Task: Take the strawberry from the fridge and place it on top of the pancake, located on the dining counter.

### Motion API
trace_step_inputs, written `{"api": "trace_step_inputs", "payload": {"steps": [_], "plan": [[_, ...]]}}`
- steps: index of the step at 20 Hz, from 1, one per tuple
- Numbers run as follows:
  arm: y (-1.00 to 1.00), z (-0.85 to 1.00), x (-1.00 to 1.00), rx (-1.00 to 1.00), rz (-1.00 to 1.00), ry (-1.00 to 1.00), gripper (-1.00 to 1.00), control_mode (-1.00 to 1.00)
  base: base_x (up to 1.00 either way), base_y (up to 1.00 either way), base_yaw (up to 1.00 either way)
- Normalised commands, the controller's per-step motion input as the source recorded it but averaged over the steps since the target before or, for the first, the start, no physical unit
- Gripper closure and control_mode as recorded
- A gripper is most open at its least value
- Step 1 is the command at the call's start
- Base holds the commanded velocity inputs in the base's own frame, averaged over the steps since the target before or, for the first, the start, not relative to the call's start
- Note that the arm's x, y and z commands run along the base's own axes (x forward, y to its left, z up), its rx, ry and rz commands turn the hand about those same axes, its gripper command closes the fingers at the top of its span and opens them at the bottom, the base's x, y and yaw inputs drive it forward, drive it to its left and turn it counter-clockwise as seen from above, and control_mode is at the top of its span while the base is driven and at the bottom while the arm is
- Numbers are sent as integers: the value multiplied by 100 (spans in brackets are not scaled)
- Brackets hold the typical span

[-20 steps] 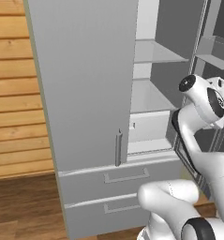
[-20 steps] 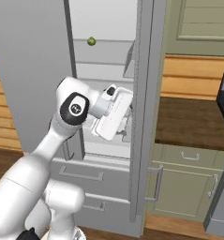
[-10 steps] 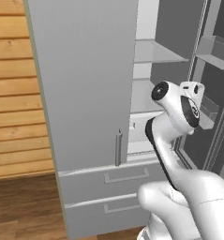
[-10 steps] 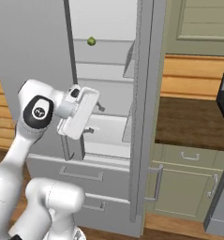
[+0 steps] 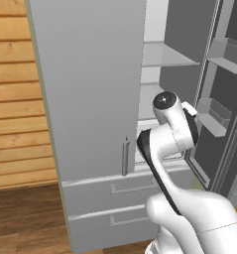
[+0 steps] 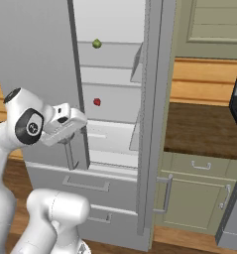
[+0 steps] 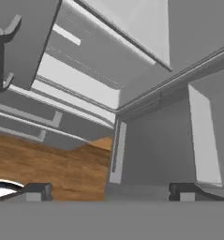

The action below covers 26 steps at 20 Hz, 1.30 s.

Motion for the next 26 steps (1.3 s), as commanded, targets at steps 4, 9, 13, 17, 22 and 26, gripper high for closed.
{"api": "trace_step_inputs", "payload": {"steps": [4,9,13,17,22,26], "plan": [[74,-49,29,69,-29,-39,-100,-100,0,0,0],[57,-20,30,45,-24,-23,-100,-100,0,0,0],[53,-4,38,14,0,0,-100,-100,0,0,0],[43,-29,79,7,0,0,-100,-100,0,0,0],[12,-23,69,5,0,4,-100,-100,0,0,0],[0,-28,49,-8,0,6,-100,-100,0,0,0]]}}
